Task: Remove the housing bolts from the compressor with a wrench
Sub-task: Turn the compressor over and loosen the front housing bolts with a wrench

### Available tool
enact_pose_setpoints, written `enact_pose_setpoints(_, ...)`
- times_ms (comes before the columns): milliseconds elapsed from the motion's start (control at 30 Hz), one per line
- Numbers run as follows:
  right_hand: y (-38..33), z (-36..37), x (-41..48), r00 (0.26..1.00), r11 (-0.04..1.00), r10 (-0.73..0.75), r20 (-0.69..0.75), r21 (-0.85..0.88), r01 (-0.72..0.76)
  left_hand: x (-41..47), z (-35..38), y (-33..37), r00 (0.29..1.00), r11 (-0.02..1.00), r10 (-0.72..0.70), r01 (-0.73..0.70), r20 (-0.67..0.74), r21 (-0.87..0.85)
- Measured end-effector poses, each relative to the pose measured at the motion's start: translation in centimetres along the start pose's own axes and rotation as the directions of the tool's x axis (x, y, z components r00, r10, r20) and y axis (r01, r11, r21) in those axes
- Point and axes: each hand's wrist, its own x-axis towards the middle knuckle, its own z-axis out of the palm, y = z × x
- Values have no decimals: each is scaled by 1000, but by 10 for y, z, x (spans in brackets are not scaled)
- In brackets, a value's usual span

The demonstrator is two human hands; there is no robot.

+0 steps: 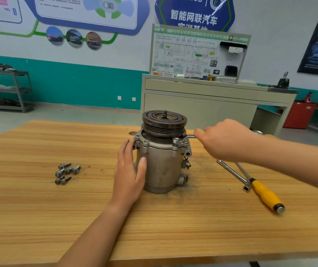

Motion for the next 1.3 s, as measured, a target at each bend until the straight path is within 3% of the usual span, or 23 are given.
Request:
enact_pose_setpoints(200, -8, 28, 29, 972, 992, 29, -234, 128, 1, 1, 1, -4, 1000, 999, -2, 2, -6, -44)
enact_pose_setpoints(300, -14, 32, 20, 899, 949, 181, -398, 309, -54, 2, 1, -6, 1000, 999, -5, 5, -4, -49)
enact_pose_setpoints(400, -19, 16, -2, 778, 751, 479, -406, 648, -124, 1, 2, -8, 1000, 999, -8, 8, -4, -48)
enact_pose_setpoints(467, -22, -3, -24, 738, 597, 579, -346, 797, -95, 2, 3, -9, 1000, 999, -8, 8, -9, -48)
enact_pose_setpoints(533, -28, -24, -46, 806, 655, 517, -288, 739, -156, 2, 3, -9, 1000, 999, -10, 9, -11, -48)
enact_pose_setpoints(600, -37, -35, -61, 913, 812, 396, -103, 504, -295, 1, 3, -8, 1000, 999, -15, 15, -7, -46)
enact_pose_setpoints(667, -42, -40, -62, 941, 872, 336, 29, 369, -323, 0, 3, -7, 1000, 999, -18, 18, -3, -39)
enact_pose_setpoints(833, -44, -44, -40, 943, 901, 283, 172, 290, -323, -2, -1, -6, 1000, 999, -23, 23, 1, -29)
enact_pose_setpoints(1300, -50, -72, -27, 935, 942, 233, 268, 176, -286, -2, -1, -4, 998, 998, -58, 58, -6, -12)
